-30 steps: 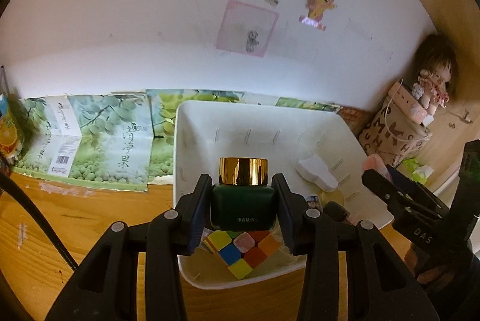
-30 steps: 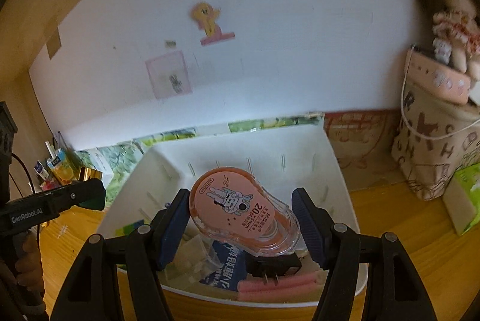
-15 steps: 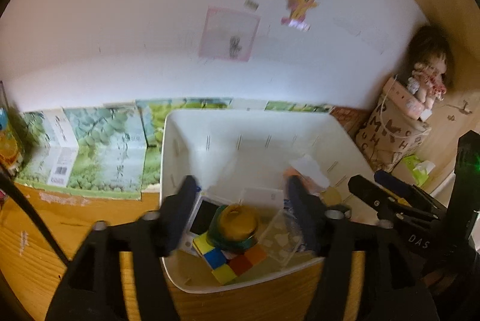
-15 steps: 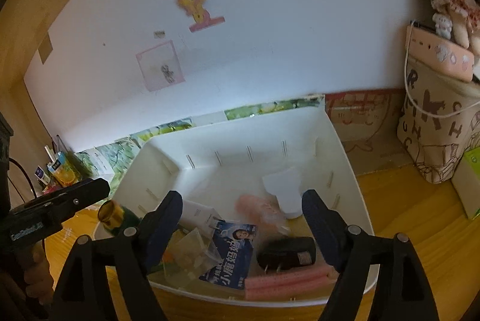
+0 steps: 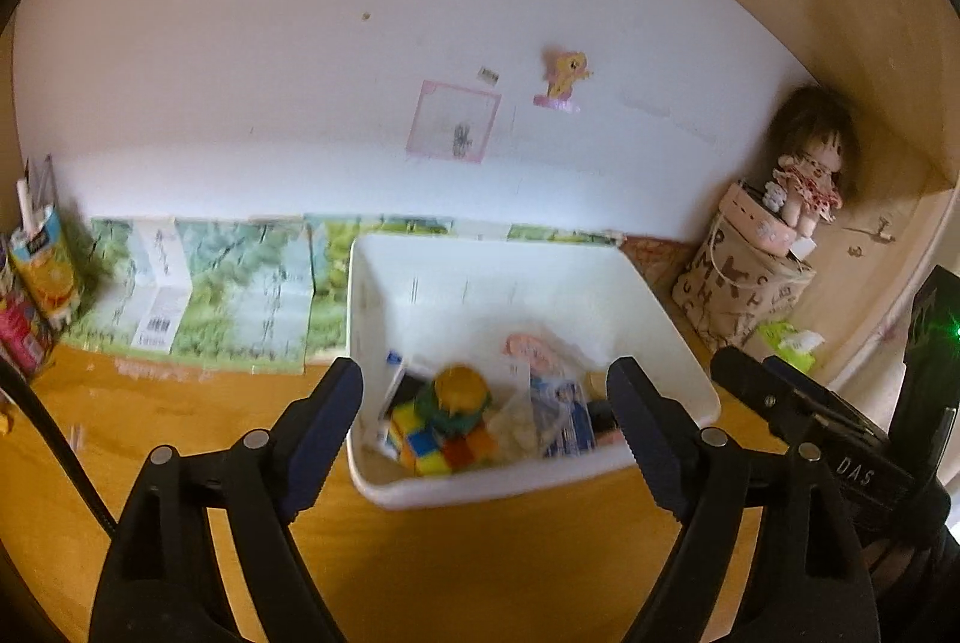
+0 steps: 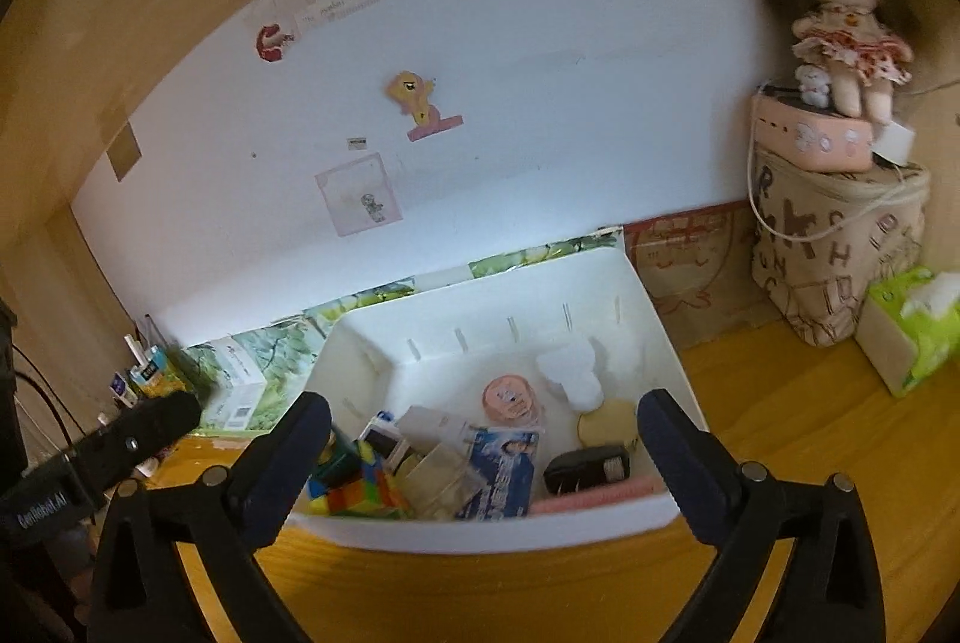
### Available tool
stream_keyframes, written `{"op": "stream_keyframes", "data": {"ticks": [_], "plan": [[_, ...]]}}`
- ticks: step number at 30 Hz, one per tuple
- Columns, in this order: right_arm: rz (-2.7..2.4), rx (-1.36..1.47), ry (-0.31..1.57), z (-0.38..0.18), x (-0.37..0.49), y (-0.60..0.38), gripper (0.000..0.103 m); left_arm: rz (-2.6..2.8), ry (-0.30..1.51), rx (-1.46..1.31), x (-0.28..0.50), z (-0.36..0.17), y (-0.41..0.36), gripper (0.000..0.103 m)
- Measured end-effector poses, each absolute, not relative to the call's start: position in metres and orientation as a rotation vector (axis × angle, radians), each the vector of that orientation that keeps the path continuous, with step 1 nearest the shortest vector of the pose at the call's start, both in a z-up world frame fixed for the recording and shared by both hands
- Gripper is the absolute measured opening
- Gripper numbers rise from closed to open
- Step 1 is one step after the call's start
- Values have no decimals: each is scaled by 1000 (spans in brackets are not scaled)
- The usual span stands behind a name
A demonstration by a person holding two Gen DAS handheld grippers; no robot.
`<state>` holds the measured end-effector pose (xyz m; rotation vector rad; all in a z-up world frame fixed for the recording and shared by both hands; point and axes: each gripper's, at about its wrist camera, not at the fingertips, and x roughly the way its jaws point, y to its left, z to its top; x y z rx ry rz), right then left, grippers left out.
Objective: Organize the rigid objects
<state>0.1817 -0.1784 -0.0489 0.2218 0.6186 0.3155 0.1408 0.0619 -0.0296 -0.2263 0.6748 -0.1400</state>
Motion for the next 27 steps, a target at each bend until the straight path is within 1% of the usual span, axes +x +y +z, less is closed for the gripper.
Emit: {"op": "stream_keyframes", "data": {"ticks": [7,12,14,16,17,19,23,27], "plan": [[287,280,698,-62,142,-170,102,-148,784,-209,109,-48,70,87],[232,348,811,-79,115,-162,102,-161,842,-174,88,-57,75,87],[203,352,857,-85,105,-159,102,-160,847,-159,79,-57,77,92],[196,351,903,-91,95,-156,102,-157,847,-149,72,-57,81,93],[195,349,921,-93,91,-154,102,-152,849,-145,69,-57,83,96],[195,337,951,-97,81,-149,102,-126,862,-139,64,-57,87,100],[215,251,975,-96,71,-140,102,-75,893,-210,57,-54,96,102],[279,133,955,-81,62,-139,102,-14,890,-268,48,-48,90,102]]}}
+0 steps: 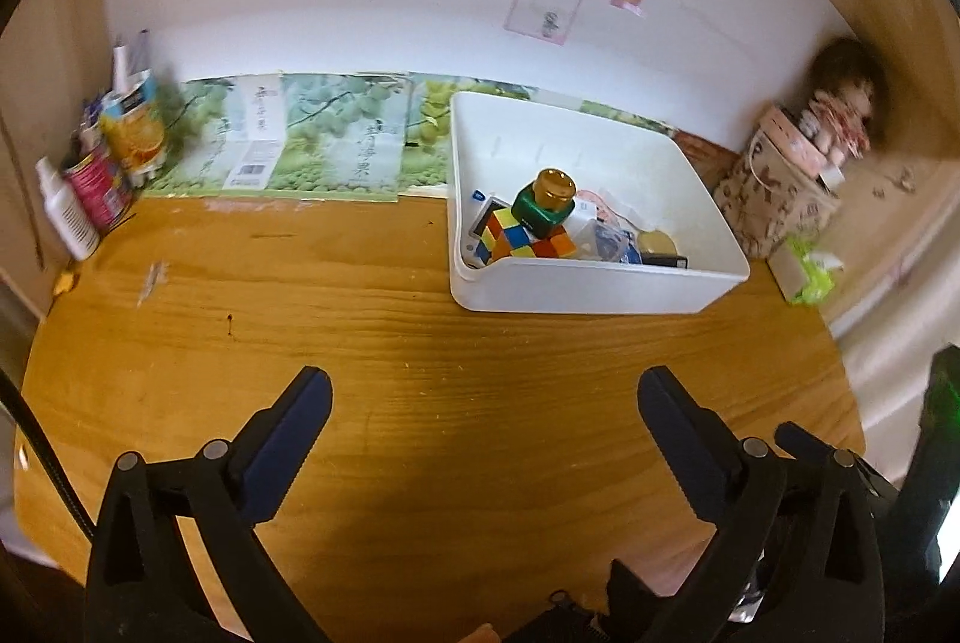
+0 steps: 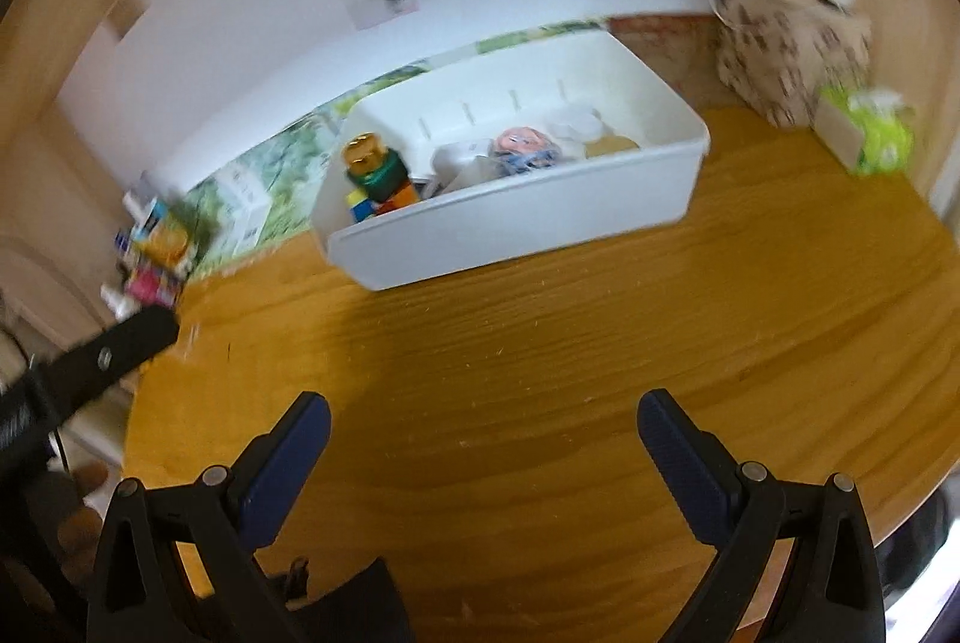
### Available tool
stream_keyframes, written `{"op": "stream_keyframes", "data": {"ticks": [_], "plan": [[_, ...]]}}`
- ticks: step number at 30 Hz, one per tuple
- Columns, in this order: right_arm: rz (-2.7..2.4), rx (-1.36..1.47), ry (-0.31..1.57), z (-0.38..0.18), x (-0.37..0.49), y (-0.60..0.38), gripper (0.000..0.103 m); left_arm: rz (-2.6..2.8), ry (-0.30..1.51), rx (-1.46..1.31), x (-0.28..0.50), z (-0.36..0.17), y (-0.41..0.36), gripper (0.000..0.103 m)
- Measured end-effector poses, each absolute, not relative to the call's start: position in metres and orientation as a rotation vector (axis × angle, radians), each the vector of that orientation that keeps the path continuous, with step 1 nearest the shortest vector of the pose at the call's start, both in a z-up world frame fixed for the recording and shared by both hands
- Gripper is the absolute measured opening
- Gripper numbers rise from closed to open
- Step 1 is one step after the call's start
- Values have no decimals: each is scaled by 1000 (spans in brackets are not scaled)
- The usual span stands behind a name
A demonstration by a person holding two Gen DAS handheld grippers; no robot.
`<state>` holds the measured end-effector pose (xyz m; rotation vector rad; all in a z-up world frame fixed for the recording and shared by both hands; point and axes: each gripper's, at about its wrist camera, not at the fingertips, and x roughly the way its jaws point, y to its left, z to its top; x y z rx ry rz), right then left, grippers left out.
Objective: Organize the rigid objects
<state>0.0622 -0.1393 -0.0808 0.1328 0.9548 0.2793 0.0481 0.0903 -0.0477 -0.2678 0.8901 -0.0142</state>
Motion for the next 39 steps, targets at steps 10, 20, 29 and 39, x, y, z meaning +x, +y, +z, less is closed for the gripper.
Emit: {"op": "stream_keyframes", "data": {"ticks": [10,20,29,39], "plan": [[385,-11,957,-36,63,-170,103,155,849,-285,36,-20,43,102],[466,-56,932,-19,66,-205,103,241,812,-326,22,-15,11,102],[437,-39,1033,-46,87,-222,103,200,882,-265,44,-25,-22,102],[428,-52,1060,-55,115,-217,103,182,884,-210,68,-25,-31,102]]}}
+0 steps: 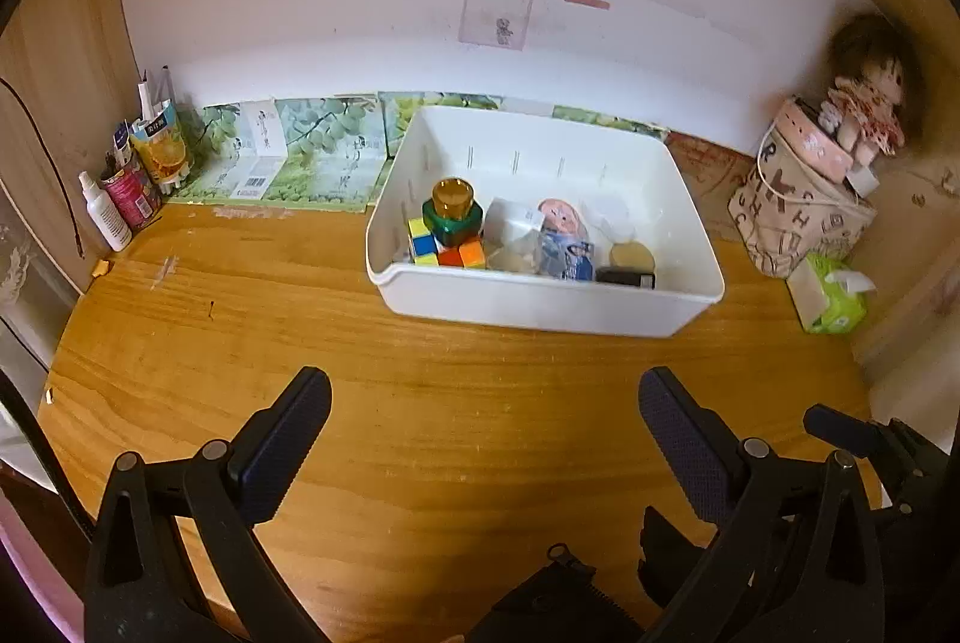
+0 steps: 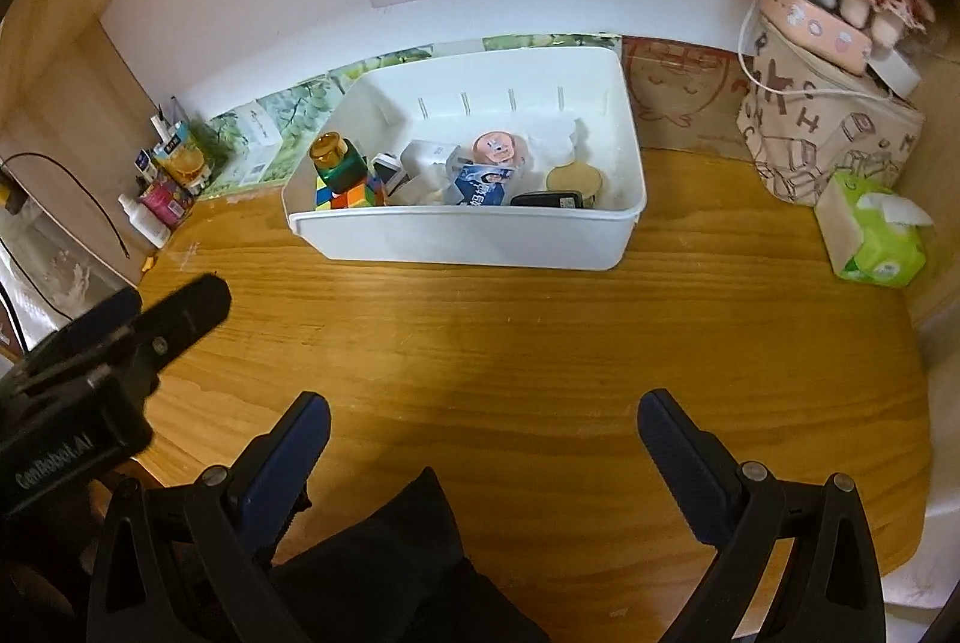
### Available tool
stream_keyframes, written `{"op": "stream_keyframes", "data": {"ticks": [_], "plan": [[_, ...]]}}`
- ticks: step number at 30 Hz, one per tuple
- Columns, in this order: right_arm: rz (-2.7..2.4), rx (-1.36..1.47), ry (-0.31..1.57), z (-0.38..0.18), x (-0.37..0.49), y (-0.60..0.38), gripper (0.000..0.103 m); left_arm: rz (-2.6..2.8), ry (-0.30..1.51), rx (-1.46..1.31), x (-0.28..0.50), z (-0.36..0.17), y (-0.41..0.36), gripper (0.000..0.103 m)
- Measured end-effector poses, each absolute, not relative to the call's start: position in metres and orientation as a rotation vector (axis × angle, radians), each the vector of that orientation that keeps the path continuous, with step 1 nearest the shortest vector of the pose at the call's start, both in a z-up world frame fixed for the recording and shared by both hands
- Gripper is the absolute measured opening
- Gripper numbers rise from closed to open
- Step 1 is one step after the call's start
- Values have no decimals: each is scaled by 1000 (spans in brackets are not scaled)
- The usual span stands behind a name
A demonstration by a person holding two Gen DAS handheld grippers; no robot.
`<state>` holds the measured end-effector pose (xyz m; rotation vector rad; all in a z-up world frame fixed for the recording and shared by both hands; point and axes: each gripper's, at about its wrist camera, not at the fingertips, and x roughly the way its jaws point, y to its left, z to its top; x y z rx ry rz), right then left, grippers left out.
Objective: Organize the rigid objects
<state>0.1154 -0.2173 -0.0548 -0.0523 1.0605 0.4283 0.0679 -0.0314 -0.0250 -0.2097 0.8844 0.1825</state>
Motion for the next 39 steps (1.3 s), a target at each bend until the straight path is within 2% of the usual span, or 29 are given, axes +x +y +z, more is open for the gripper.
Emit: {"op": "stream_keyframes", "data": {"ticks": [39], "plan": [[452,-85,1145,-71,132,-211,103,139,915,-250,79,-35,-31,102]]}}
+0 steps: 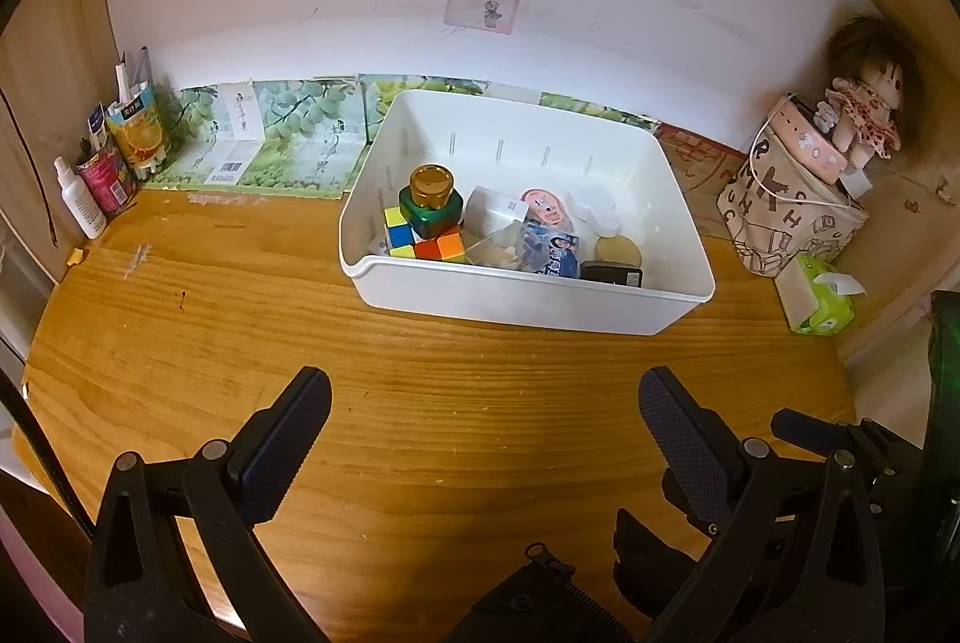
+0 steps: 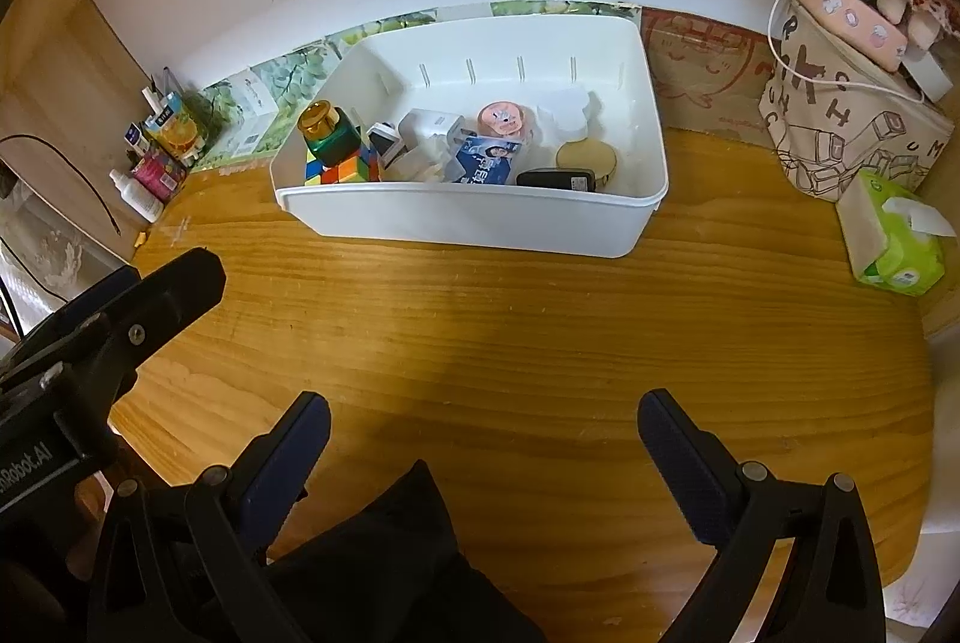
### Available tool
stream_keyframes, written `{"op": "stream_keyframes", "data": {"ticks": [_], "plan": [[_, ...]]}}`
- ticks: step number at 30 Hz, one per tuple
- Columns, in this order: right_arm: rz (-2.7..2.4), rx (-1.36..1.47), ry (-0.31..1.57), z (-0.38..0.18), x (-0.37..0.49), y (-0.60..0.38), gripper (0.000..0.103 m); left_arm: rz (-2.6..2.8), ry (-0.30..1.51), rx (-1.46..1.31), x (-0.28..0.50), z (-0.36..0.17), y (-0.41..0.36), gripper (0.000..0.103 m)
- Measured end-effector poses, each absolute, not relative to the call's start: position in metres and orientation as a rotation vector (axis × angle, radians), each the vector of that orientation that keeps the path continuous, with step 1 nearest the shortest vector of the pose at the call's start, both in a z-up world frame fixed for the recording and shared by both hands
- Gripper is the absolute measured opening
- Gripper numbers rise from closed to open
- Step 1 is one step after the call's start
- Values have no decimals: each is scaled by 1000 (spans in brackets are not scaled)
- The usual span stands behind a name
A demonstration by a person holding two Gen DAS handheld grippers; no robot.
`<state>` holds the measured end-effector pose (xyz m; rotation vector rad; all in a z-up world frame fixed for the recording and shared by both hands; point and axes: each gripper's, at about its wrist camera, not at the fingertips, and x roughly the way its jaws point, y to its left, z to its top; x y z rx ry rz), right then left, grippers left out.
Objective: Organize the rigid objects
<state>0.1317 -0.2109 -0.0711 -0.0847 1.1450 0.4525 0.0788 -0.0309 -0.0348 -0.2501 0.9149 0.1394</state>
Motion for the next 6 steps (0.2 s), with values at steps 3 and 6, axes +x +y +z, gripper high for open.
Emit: {"op": "stream_keyframes", "data": {"ticks": [3,6], "plan": [[454,-87,1152,-73,132,-211,103,144,918,-252,79,-36,-30,102],[454,-88,1155,-73,133,-210,103,148,922,-253,79,-36,-30,102]]}}
